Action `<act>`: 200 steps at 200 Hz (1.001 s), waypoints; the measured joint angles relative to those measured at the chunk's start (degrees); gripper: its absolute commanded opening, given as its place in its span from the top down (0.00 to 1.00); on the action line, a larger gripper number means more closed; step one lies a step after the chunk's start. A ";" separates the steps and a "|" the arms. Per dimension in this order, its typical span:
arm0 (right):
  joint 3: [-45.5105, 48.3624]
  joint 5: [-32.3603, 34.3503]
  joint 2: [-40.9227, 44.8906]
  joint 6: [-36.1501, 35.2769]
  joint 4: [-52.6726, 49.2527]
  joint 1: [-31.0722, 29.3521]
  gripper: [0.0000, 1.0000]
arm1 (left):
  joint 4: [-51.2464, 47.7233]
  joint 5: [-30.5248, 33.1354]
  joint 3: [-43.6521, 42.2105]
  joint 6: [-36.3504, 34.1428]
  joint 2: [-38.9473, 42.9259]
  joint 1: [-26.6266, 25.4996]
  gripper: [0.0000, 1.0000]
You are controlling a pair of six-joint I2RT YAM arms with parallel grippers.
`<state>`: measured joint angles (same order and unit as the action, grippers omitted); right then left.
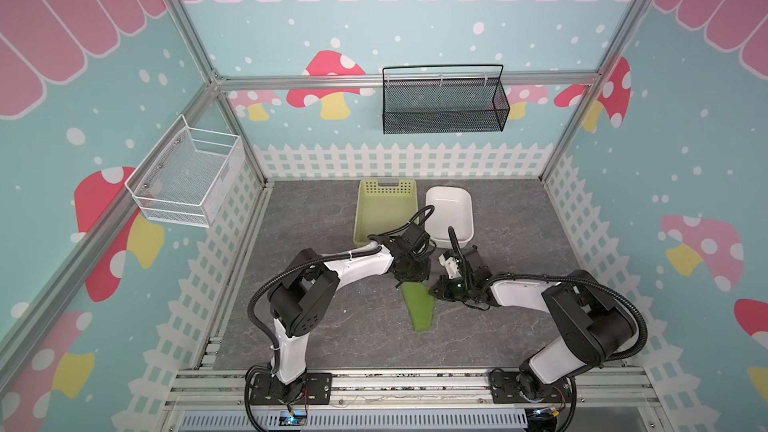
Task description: Place the utensils on the paper napkin and roll it up
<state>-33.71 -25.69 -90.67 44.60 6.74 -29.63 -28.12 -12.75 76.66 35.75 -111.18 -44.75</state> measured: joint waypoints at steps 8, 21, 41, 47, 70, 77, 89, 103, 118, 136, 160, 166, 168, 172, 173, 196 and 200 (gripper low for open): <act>0.00 -0.02 0.00 0.00 0.00 0.00 1.00 | -0.15 0.61 0.24 0.00 -0.04 0.00 0.98; 0.02 -0.02 0.00 0.00 0.02 0.00 1.00 | -0.31 1.51 0.26 -0.02 -0.26 0.00 0.98; 0.17 -0.04 0.02 0.02 0.31 0.02 1.00 | -0.76 2.47 0.44 -0.04 -1.16 0.02 0.98; 0.22 -0.04 0.07 0.02 0.37 0.02 1.00 | -0.94 2.75 0.55 -0.04 -1.55 0.02 0.99; 0.33 -0.02 0.09 0.04 0.52 0.00 1.00 | -1.27 3.82 0.98 -0.42 -2.64 0.04 0.99; 0.37 -0.02 0.11 0.04 0.59 0.00 1.00 | -1.40 4.09 1.31 -0.46 -2.89 0.04 0.99; 0.48 -0.02 0.11 0.09 0.76 0.00 1.00 | -1.38 4.61 1.53 -0.66 -3.26 0.04 1.00; 0.72 -0.02 0.24 0.26 1.03 0.00 1.00 | -1.40 5.20 1.64 -0.85 -3.39 0.04 1.00; 1.09 -0.04 0.52 0.57 1.16 0.00 1.00 | -1.38 5.70 1.68 -1.09 -3.54 0.04 1.00; 1.64 0.02 0.98 1.03 1.36 0.00 1.00 | -1.38 5.95 1.81 -1.29 -3.69 0.04 1.00; 2.34 0.17 1.66 1.62 1.44 0.00 1.00 | -1.38 6.12 1.97 -1.33 -3.82 0.04 1.00; 2.45 0.20 1.75 1.75 1.44 0.00 1.00 | -1.42 6.10 1.99 -1.33 -3.82 0.04 1.00; 2.47 0.20 1.79 1.79 1.46 0.00 1.00 | -1.42 6.10 2.01 -1.33 -3.82 0.04 1.00; 2.51 0.20 1.84 1.92 1.44 0.00 1.00 | -1.42 6.10 2.01 -1.33 -3.87 0.04 1.00; 2.51 0.20 1.84 1.95 1.44 0.00 1.00 | -1.42 6.10 2.01 -1.33 -3.87 0.04 1.00; 2.62 0.24 1.95 2.38 1.46 0.00 1.00 | -1.40 6.12 2.03 -1.51 -3.91 0.04 1.00; 2.64 0.24 1.97 2.40 1.46 0.00 1.00 | -1.38 6.12 2.03 -1.51 -3.91 0.04 1.00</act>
<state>-31.07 -25.45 -88.71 47.00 8.21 -29.63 -29.50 -6.63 78.70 34.24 -115.09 -44.71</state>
